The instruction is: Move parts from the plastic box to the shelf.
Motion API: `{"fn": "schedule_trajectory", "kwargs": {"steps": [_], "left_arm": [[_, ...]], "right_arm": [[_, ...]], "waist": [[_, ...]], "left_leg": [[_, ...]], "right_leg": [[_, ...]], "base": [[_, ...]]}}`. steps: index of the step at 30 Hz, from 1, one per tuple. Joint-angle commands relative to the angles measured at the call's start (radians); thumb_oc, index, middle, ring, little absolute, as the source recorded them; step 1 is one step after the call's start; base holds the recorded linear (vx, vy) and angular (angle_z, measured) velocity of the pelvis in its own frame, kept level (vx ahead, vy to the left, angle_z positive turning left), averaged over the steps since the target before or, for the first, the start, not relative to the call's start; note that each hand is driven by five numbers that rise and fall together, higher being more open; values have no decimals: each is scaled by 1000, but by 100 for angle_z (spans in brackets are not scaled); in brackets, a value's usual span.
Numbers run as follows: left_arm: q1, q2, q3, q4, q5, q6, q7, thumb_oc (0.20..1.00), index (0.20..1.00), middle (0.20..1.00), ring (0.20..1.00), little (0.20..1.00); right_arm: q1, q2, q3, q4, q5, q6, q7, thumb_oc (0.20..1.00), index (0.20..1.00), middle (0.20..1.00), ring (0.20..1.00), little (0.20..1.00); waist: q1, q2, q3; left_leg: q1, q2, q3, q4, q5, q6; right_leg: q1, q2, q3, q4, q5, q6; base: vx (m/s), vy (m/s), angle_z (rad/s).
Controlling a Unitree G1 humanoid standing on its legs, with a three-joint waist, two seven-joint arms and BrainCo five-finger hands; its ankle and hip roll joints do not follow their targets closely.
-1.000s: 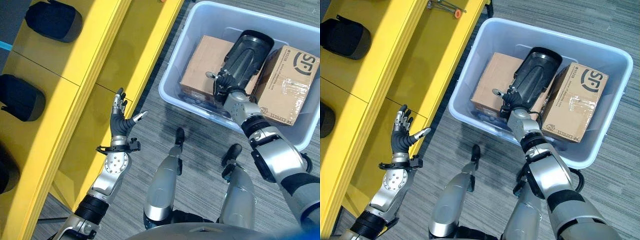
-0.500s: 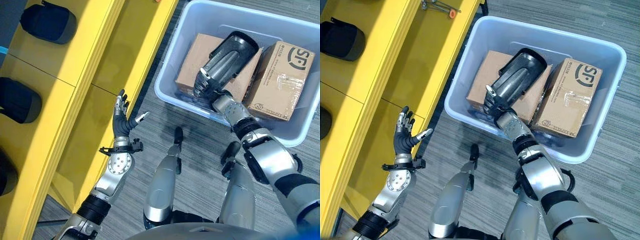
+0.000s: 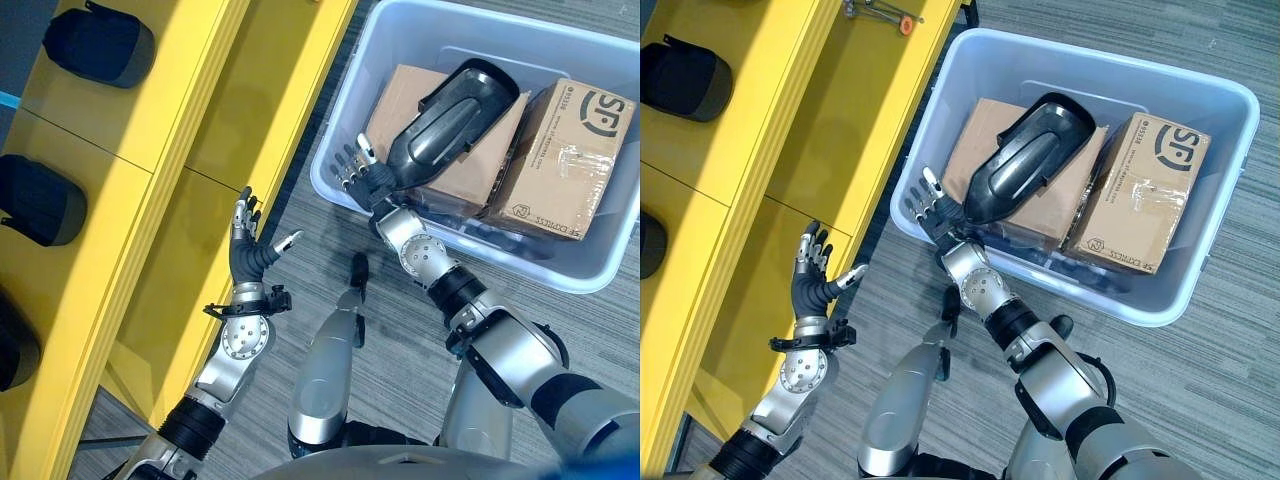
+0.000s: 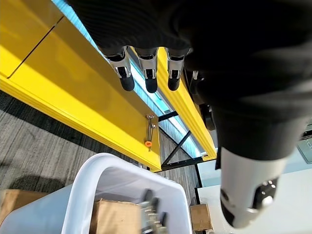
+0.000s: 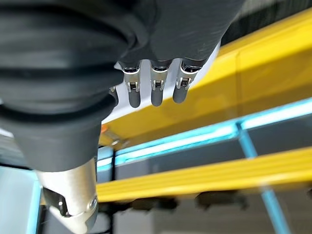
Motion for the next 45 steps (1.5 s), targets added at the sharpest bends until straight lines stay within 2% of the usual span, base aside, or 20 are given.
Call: {"fn": "schedule_trajectory", "kwargs": {"steps": [1, 2, 3, 4, 5, 6, 7, 10, 11, 15, 17, 20, 24, 30, 38, 43, 45], "left_arm": [[19, 29, -24, -97, 21, -57, 21, 1000, 1000, 1000, 1000, 1000], [17, 34, -22, -98, 14, -59, 16, 1000, 1000, 1000, 1000, 1000], [17, 37, -15, -98, 8, -60, -2, 1000, 1000, 1000, 1000, 1000], [20, 37, -7, -102, 9, -58, -20, 1000, 1000, 1000, 1000, 1000], [29, 45, 2, -111, -4, -56, -41, 1000, 1000, 1000, 1000, 1000], [36, 55, 8, -115, -17, -58, -59, 1000, 1000, 1000, 1000, 1000], [45, 66, 16, -119, -32, -62, -80, 1000, 1000, 1000, 1000, 1000], [47, 78, 28, -107, -53, -83, -107, 1000, 1000, 1000, 1000, 1000], [46, 80, 32, -101, -59, -89, -113, 1000, 1000, 1000, 1000, 1000], [41, 96, 41, -93, -71, -93, -110, 1000, 1000, 1000, 1000, 1000], [34, 122, 52, -91, -82, -88, -113, 1000, 1000, 1000, 1000, 1000], [32, 136, 57, -83, -86, -97, -110, 1000, 1000, 1000, 1000, 1000], [23, 152, 70, -87, -82, -80, -121, 1000, 1000, 1000, 1000, 1000], [30, 158, 79, -81, -81, -79, -133, 1000, 1000, 1000, 1000, 1000], [47, 149, 95, -89, -73, -80, -168, 1000, 1000, 1000, 1000, 1000], [58, 145, 106, -87, -73, -86, -183, 1000, 1000, 1000, 1000, 1000], [60, 144, 113, -86, -75, -90, -186, 1000, 1000, 1000, 1000, 1000]], "right_arm": [[-68, 43, -34, -69, -426, -35, -35, 1000, 1000, 1000, 1000, 1000], [-85, 22, -20, -84, -684, -56, -131, 1000, 1000, 1000, 1000, 1000], [-107, -24, 8, -126, -1121, -10, -284, 1000, 1000, 1000, 1000, 1000], [-140, -75, 20, -133, -1351, 18, -340, 1000, 1000, 1000, 1000, 1000], [-177, -148, 20, -152, -1531, 45, -347, 1000, 1000, 1000, 1000, 1000], [-218, -228, 32, -168, -1689, 64, -368, 1000, 1000, 1000, 1000, 1000], [-259, -326, 42, -213, -1832, 112, -337, 1000, 1000, 1000, 1000, 1000], [-313, -424, 81, -239, -1955, 188, -262, 1000, 1000, 1000, 1000, 1000], [-358, -507, 141, -226, -2044, 220, -204, 1000, 1000, 1000, 1000, 1000], [-426, -641, 250, -193, -2129, 230, -169, 1000, 1000, 1000, 1000, 1000], [-512, -744, 364, -115, -2154, 180, -168, 1000, 1000, 1000, 1000, 1000], [-582, -798, 467, -42, -2094, 174, -165, 1000, 1000, 1000, 1000, 1000], [-661, -853, 599, 60, -2071, 130, -89, 1000, 1000, 1000, 1000, 1000], [-714, -856, 673, 152, -2043, 106, -79, 1000, 1000, 1000, 1000, 1000], [-744, -798, 695, 262, -2084, 80, -46, 1000, 1000, 1000, 1000, 1000], [-735, -776, 682, 267, -2078, 109, -37, 1000, 1000, 1000, 1000, 1000], [-727, -769, 680, 275, -2068, 142, -36, 1000, 1000, 1000, 1000, 1000]], "waist": [[28, -18, -5], [30, -20, -5], [30, -24, -5], [32, -26, -5], [34, -29, -5], [34, -34, -5], [33, -40, -5], [27, -49, -5], [23, -56, -5], [15, -75, -5], [13, -99, -5], [13, -115, -5], [18, -140, -5], [29, -148, -5], [62, -125, -5], [72, -113, -5], [76, -109, -5]], "left_leg": [[-18, 13, 28, 59, -71, -4], [-19, 11, 26, 59, -69, -4], [-21, 9, 23, 63, -72, -3], [-20, 7, 21, 65, -73, -1], [-21, 7, 16, 77, -78, -1], [-21, 7, 11, 91, -83, 0], [-20, 9, 6, 101, -92, 3], [-22, 15, 7, 113, -96, 2], [-27, 22, 4, 121, -98, 1], [-40, 32, -1, 130, -96, -3], [-53, 43, -6, 135, -93, -6], [-70, 51, -11, 143, -91, -9], [-107, 61, -25, 157, -86, -13], [-156, 67, -40, 174, -81, -15], [-245, 64, -68, 201, -76, -16], [-298, 60, -79, 225, -81, -14], [-325, 58, -83, 239, -83, -13]], "right_leg": [[100, 15, -33, -96, 8, 37], [102, 14, -36, -99, 10, 37], [105, 13, -38, -102, 12, 38], [108, 12, -39, -103, 14, 38], [113, 10, -42, -98, 10, 40], [116, 7, -44, -89, 8, 43], [122, 6, -45, -87, 2, 46], [121, 9, -40, -85, -1, 46], [121, 13, -38, -85, -5, 44], [114, 24, -44, -82, -9, 43], [107, 34, -54, -81, -9, 43], [96, 42, -60, -72, -13, 39], [66, 52, -69, -46, -26, 30], [16, 55, -81, 0, -44, 19], [-67, 40, -99, 73, -74, 1], [-119, 31, -100, 119, -90, -6], [-145, 28, -101, 141, -98, -10]], "base": [[0, 0, 0], [0, 0, 0], [-14, -36, 4], [-11, -56, 8], [8, -72, 10], [19, -111, 21], [17, -100, 23], [-10, -61, 6], [-11, -62, -7], [-4, -74, -4], [-12, -146, -6], [-9, -100, -5], [-7, -108, -1], [0, -74, 6], [-1, -44, 4], [3, -24, 8], [-15, -40, 11]]}}
